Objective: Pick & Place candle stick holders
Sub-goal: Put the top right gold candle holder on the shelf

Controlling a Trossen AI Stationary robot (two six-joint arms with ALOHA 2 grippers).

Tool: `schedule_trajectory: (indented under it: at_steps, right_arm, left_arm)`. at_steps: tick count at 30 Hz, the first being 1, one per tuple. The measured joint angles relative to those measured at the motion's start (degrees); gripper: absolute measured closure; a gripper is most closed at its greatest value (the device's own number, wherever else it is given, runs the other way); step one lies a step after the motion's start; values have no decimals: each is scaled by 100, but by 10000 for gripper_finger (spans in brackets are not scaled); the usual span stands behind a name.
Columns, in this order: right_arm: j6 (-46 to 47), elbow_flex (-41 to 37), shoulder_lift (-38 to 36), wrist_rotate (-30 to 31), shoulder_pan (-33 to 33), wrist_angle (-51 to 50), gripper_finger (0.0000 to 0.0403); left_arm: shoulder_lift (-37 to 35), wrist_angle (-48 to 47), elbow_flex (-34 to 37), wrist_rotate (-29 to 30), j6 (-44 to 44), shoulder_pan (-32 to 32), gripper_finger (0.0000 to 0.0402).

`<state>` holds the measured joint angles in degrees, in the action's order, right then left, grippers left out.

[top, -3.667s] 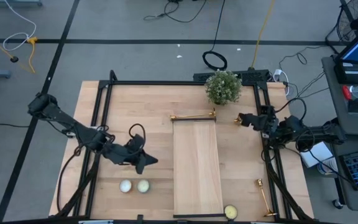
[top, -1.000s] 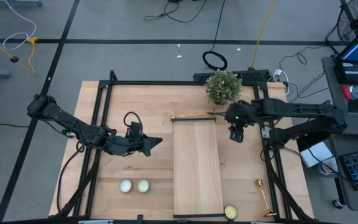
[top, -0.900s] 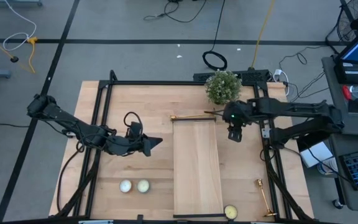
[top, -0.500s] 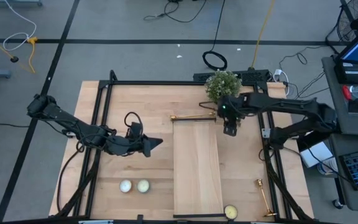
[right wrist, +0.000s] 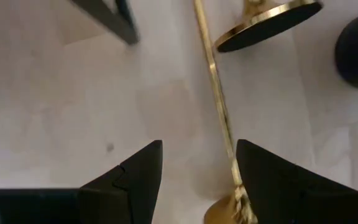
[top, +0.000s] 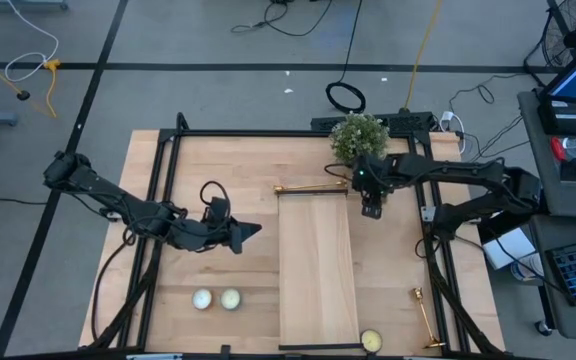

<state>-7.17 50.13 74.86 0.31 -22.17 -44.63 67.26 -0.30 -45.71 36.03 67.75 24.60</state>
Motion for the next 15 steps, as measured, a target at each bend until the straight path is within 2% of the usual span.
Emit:
schedule_trajectory:
  at_steps: [5, 15]
  right_arm:
    - [12, -241, 1, 141, 0, 483, 200]
    - [70, -466, 200, 129, -149, 649, 200]
  left_arm:
    - [0, 0, 0, 2, 4, -20, 371]
    - [0, 2, 0, 4, 14, -20, 371]
